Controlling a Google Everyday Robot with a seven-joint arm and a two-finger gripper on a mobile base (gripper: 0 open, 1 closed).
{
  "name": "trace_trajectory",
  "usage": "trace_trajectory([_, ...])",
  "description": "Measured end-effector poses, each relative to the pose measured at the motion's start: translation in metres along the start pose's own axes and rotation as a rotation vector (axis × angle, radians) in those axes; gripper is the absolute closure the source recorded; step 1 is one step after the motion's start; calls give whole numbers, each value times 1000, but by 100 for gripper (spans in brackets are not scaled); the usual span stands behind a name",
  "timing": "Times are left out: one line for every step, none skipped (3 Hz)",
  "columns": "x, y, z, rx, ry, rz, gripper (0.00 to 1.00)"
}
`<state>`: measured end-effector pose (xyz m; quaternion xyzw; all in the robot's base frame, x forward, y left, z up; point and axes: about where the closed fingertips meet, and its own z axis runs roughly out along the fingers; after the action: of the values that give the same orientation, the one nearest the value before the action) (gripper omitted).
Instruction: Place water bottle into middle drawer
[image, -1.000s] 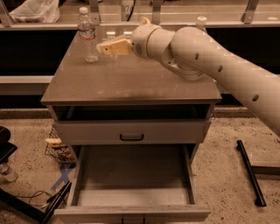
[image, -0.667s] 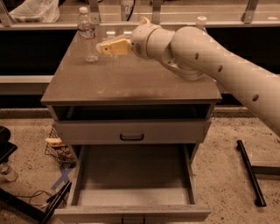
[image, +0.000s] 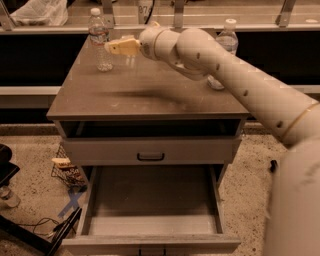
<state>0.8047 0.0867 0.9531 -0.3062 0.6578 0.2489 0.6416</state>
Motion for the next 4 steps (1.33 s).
trace_trajectory([6,5,54,-47,-21,29,0])
trace_trajectory([10,22,78,-89,-30,39,0])
trace_trajectory([19,43,94,-128,-29,66,0])
trace_trajectory([30,49,115,-140,-28,83,16])
